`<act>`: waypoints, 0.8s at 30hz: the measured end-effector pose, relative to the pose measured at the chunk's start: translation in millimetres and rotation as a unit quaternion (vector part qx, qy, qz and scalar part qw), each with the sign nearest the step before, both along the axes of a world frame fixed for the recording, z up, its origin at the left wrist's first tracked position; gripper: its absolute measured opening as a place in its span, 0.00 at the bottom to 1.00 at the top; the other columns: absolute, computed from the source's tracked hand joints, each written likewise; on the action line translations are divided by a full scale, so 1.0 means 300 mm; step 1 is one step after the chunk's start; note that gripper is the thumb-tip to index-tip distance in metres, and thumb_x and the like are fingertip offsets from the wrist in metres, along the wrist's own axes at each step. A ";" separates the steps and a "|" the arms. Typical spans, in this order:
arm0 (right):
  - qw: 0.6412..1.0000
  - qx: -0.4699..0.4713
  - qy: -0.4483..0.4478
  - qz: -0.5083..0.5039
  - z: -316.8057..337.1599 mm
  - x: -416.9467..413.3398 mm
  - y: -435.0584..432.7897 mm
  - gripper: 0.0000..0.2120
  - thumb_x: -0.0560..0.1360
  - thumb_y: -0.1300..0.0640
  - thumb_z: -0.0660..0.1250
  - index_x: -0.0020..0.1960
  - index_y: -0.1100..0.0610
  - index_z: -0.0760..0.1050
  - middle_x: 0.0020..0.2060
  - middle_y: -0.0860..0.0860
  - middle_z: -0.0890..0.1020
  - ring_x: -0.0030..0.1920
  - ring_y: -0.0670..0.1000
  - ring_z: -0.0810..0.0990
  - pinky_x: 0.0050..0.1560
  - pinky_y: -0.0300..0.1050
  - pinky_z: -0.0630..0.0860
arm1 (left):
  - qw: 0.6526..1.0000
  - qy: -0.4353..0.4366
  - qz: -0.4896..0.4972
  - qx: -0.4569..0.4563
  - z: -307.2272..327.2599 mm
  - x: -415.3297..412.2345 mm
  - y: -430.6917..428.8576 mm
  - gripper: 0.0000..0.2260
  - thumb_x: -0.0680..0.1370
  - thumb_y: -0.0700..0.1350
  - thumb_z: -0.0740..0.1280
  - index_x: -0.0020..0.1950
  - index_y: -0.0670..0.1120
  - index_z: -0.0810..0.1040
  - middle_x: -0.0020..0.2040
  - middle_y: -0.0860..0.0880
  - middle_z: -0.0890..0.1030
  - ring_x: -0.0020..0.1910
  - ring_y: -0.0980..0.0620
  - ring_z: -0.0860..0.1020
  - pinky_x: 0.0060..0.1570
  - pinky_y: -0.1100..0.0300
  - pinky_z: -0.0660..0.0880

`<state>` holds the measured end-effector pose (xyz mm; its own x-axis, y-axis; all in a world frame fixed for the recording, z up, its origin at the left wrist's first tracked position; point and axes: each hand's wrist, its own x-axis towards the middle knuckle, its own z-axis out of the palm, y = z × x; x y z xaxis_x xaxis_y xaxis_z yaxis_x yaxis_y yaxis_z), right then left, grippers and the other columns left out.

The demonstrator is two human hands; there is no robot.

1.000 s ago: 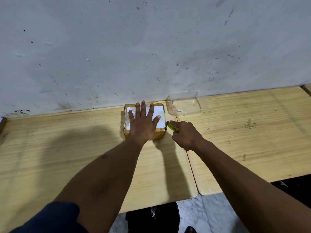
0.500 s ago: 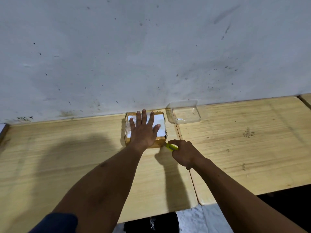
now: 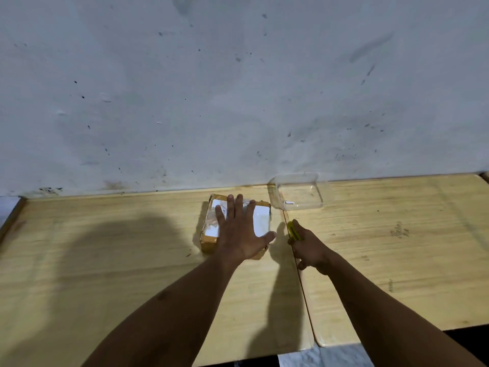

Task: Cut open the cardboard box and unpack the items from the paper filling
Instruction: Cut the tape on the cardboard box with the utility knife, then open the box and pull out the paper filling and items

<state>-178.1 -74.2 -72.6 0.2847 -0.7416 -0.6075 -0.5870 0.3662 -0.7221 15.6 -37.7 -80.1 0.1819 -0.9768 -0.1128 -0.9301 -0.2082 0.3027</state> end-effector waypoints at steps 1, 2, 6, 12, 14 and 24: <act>1.000 0.009 -0.009 0.003 0.005 0.003 -0.001 0.11 0.83 0.57 0.53 0.63 0.46 0.62 0.42 0.56 0.70 0.33 0.51 0.68 0.26 0.42 0.69 | 1.000 0.003 -0.004 -0.001 -0.001 0.004 0.001 0.44 0.68 0.75 0.59 0.78 0.54 0.53 0.81 0.46 0.47 0.79 0.43 0.38 0.73 0.37 0.36; 1.000 0.009 -0.011 0.005 0.006 0.008 -0.002 0.12 0.83 0.59 0.54 0.63 0.48 0.64 0.43 0.56 0.70 0.35 0.52 0.68 0.25 0.41 0.69 | 1.000 0.002 -0.011 -0.003 -0.003 0.009 0.003 0.44 0.68 0.75 0.59 0.78 0.55 0.53 0.81 0.46 0.46 0.79 0.43 0.38 0.72 0.37 0.36; 0.997 -0.058 0.030 -0.030 -0.044 0.007 -0.005 0.15 0.79 0.61 0.59 0.64 0.51 0.70 0.50 0.58 0.78 0.38 0.55 0.76 0.28 0.45 0.75 | 0.999 -0.006 -0.052 -0.006 -0.004 0.026 0.026 0.43 0.69 0.74 0.59 0.78 0.55 0.52 0.81 0.47 0.45 0.79 0.44 0.37 0.72 0.38 0.33; 0.972 -0.138 0.183 -0.050 -0.105 -0.023 0.020 0.12 0.75 0.46 0.70 0.50 0.53 0.82 0.44 0.55 0.85 0.48 0.58 0.83 0.46 0.45 0.77 | 0.983 -0.012 -0.183 -0.008 -0.009 0.059 0.082 0.42 0.68 0.70 0.65 0.78 0.56 0.55 0.81 0.49 0.46 0.79 0.48 0.38 0.75 0.39 0.38; 0.965 -0.119 0.232 -0.024 -0.113 -0.034 0.032 0.10 0.74 0.48 0.70 0.53 0.50 0.83 0.48 0.54 0.85 0.51 0.57 0.82 0.48 0.45 0.77 | 0.972 -0.021 -0.235 -0.011 -0.010 0.087 0.111 0.43 0.68 0.69 0.65 0.78 0.57 0.54 0.81 0.50 0.45 0.79 0.49 0.38 0.75 0.40 0.38; 0.953 -0.276 0.007 0.123 0.036 0.211 0.028 0.31 0.76 0.52 0.70 0.76 0.44 0.63 0.71 0.45 0.68 0.62 0.50 0.76 0.55 0.45 0.76 | 0.973 -0.040 -0.206 -0.091 -0.007 0.347 0.269 0.49 0.67 0.78 0.60 0.80 0.53 0.51 0.81 0.46 0.48 0.80 0.45 0.44 0.73 0.34 0.49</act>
